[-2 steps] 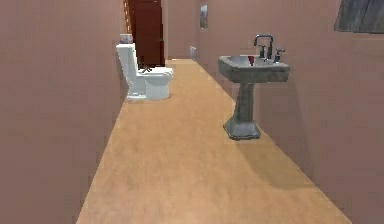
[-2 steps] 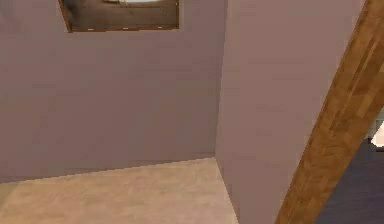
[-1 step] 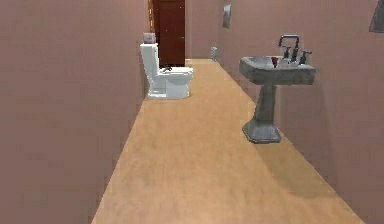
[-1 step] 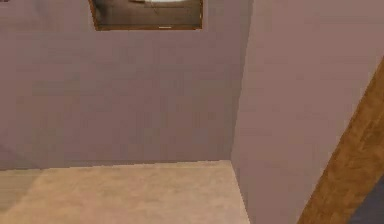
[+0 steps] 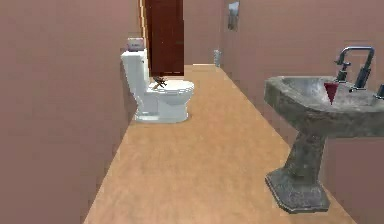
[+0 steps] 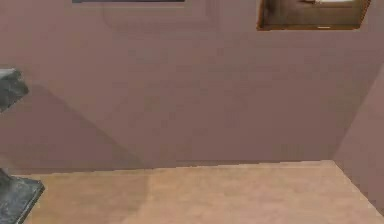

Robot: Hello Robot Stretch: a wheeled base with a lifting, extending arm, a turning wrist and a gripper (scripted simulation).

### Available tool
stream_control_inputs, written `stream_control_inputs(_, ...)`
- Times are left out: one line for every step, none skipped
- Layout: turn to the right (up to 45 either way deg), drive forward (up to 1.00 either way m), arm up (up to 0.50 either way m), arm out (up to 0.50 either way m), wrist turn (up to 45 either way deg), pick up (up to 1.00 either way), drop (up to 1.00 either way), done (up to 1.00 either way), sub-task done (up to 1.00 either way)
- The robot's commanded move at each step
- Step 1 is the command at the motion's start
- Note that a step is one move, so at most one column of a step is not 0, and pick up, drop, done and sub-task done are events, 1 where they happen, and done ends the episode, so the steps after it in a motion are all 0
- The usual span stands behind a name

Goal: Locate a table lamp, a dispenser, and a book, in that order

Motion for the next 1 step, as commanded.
stream_control_inputs(0.0, 1.00, 0.00, 0.00, 0.0, 0.00, 0.00, 0.00, 0.00)
